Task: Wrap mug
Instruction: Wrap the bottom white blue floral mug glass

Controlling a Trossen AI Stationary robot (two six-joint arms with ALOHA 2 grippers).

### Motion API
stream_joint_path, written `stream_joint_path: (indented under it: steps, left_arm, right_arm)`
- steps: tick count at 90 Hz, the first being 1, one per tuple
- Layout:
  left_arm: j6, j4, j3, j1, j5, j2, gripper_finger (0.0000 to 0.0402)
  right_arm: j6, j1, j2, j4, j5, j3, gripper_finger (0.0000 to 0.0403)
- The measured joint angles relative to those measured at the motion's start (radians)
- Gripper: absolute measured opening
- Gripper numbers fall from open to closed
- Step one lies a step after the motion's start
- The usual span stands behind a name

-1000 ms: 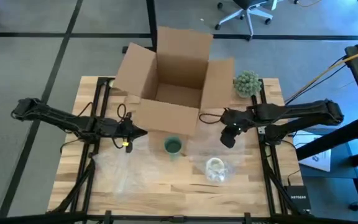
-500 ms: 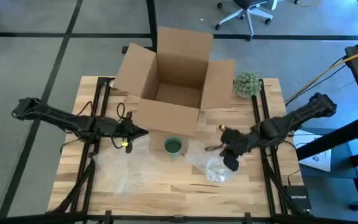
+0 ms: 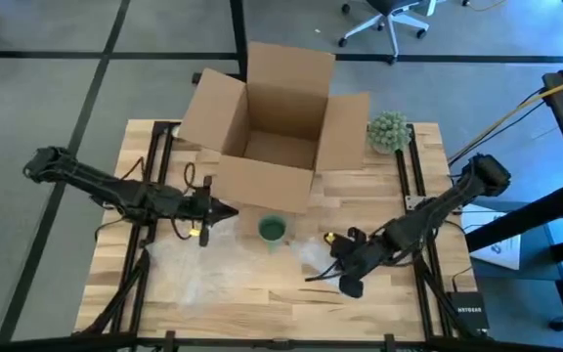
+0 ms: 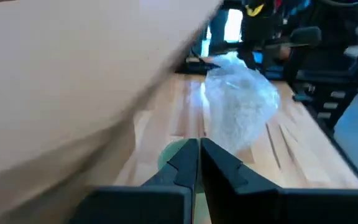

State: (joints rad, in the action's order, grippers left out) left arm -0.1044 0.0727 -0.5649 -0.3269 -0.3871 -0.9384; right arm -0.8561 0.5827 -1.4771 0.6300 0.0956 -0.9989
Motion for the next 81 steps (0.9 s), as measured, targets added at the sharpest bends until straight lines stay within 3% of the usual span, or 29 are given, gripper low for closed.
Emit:
stream_joint_path:
  steps: [19, 49, 81]
  left_arm:
    - [0.033, -0.034, -0.192, -0.067, -0.020, -0.254, 0.0000]
    - [0.134, 0.042, -0.463, -0.065, -0.022, -0.674, 0.0000]
    - [0.282, 0.267, -0.663, 0.002, 0.162, -0.972, 0.0000]
  right_arm:
    - [0.026, 0.000, -0.047, 0.031, 0.030, 0.000, 0.0000]
    - [0.026, 0.000, -0.048, 0.035, 0.079, 0.000, 0.0000]
    - [0.025, 0.000, -0.048, 0.017, 0.107, 0.000, 0.0000]
